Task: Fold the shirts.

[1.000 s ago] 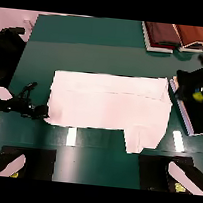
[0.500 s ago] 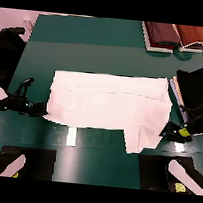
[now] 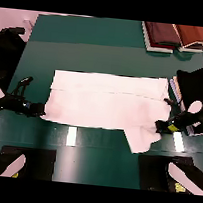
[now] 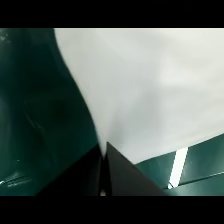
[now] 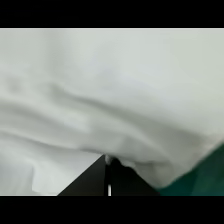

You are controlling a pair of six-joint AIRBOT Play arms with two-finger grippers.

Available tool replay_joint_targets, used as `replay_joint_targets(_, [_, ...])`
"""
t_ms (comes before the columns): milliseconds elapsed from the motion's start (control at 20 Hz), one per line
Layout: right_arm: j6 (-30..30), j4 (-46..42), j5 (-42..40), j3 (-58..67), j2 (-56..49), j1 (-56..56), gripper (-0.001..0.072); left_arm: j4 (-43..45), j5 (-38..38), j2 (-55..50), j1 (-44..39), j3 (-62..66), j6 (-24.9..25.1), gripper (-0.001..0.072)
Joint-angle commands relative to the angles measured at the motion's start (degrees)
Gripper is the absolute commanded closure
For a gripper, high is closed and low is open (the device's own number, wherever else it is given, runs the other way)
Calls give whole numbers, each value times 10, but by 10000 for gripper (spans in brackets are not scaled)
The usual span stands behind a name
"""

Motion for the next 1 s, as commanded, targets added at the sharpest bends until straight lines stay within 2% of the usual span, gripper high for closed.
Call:
replay_joint_targets(0, [6, -62, 83, 56, 76, 26, 693, 38, -65, 56, 0, 7, -5, 684])
replay_joint_targets(100, [7, -77, 112, 83, 122, 26, 694, 31, -103, 93, 0, 7, -11, 684])
replay_joint_targets(200, [7, -86, 107, 109, 159, 26, 694, 19, -108, 104, 0, 7, -18, 683])
replay_joint_targets(350, [7, -85, 75, 155, 145, 26, 694, -2, -52, 103, 0, 7, -15, 684])
replay_joint_targets(500, [6, -85, 33, 226, 56, 26, 694, 0, 36, 93, 0, 8, -2, 684])
replay_joint_targets(700, [7, -80, 9, 339, -80, 26, 694, -1, 87, -28, 0, 58, 16, 684])
replay_joint_targets(950, [7, -80, -3, 469, -216, 26, 694, -5, 136, -226, 0, 205, 28, 683])
